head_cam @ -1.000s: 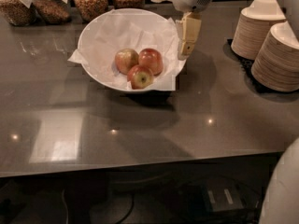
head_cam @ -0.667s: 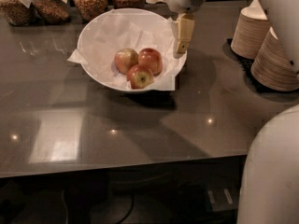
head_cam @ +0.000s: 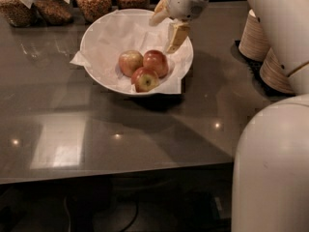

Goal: Pick apple from white bowl

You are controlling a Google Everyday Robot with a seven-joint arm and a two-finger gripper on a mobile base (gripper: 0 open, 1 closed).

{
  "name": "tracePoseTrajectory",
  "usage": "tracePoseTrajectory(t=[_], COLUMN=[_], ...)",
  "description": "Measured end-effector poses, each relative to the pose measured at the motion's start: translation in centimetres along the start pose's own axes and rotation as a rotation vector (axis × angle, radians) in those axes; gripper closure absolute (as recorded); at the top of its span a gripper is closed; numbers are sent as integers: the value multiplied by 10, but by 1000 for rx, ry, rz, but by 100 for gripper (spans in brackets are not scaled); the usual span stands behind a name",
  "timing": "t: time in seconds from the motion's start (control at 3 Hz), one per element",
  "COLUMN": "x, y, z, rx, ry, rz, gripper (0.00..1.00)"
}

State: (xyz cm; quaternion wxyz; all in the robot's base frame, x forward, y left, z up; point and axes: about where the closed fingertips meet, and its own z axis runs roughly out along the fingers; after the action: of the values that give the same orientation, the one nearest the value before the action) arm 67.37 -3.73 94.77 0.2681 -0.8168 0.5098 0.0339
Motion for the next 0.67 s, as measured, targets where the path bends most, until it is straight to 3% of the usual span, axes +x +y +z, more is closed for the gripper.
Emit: tracePoseTrajectory(t=[0.33,0.67], x=[3,5], y=[1,8], z=[10,19], rx=[-10,-35], ry=[-16,-31], rz=[5,17], gripper=[59,58])
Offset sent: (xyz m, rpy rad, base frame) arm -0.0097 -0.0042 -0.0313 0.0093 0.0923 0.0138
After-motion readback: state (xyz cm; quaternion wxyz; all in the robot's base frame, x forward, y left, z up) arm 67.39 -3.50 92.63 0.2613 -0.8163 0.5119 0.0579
